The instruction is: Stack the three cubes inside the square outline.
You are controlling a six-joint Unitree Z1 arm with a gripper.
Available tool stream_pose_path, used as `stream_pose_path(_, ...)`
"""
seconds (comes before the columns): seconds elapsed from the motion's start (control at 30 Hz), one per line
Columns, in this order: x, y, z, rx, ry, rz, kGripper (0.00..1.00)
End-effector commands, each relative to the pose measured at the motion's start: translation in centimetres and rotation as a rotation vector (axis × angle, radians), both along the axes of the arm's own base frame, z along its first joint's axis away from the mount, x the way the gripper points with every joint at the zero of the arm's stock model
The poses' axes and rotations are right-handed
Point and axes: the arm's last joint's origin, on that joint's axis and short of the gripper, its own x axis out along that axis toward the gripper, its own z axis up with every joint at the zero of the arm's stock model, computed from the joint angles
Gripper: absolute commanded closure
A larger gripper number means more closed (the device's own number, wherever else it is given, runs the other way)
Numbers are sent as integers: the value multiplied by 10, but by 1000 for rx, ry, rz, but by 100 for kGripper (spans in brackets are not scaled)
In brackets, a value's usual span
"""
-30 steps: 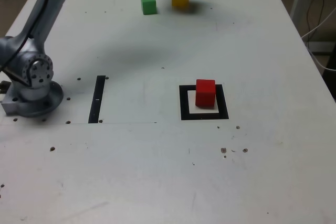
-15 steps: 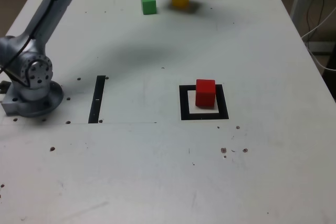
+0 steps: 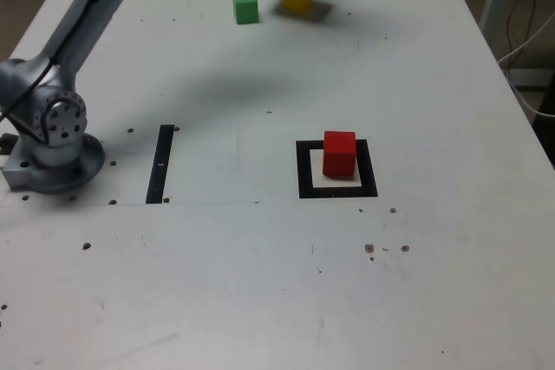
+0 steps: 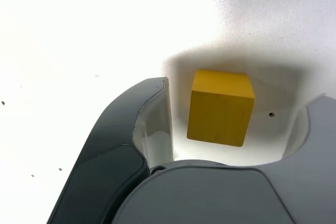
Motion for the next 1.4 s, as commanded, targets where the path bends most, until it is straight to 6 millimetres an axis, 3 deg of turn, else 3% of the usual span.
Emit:
stream_pose_path(0.0,1,0,-9,-9,11,3,23)
stream_pose_path(0.17,1,0,-18,-21,17,10,30)
stream_pose_path(0.37,4,0,-19,-32,-21,23,49)
stream_pose_path(0.77,6,2,-23,-32,-38,23,52)
stream_pose_path(0.87,6,3,-22,-24,-40,24,60)
stream_pose_path(1.03,6,0,-18,-45,-65,23,81)
stream_pose_path(1.17,6,-5,-11,-60,-84,22,84)
stream_pose_path(1.37,6,-25,21,-29,-132,19,89)
